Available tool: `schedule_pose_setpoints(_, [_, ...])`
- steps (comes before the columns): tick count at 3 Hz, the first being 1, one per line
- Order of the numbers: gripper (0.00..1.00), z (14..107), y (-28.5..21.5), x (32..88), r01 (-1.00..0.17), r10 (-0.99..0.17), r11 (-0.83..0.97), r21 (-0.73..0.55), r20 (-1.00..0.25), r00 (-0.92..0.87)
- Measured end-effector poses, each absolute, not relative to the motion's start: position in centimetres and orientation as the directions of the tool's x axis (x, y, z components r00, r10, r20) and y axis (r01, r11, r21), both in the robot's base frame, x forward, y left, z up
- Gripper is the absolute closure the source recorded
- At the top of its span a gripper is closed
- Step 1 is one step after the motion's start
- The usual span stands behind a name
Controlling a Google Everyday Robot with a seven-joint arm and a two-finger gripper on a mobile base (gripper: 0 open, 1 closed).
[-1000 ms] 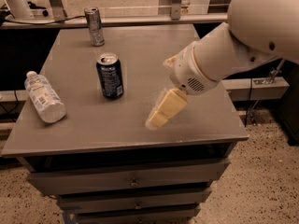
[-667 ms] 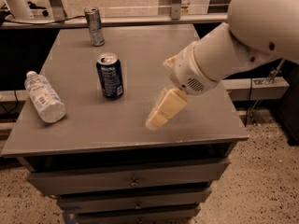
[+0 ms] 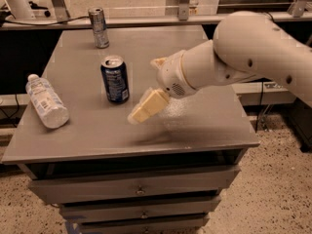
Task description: Pick pepsi can
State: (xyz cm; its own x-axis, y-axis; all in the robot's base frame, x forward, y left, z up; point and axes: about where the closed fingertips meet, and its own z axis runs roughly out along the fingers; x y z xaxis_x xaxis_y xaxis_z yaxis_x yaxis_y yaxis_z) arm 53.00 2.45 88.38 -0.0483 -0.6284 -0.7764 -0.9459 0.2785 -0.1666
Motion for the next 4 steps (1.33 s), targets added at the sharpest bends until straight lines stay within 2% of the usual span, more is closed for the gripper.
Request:
schedule_pose_setpoints(1, [0.00,87.8,5.6,56.2,-0.943,-0.530,0.290,-0.161,-0.848,-0.018])
schedule_pose_setpoints(3, [0.00,87.7,11.1,59.2,-0.929,-0.325,0.355,-0.106,-0.945,-0.017])
schedule_pose_setpoints(4, [0.18,87.8,12.3,59.8,-0.922,-0.273,0.376,-0.089,-0.962,-0.018])
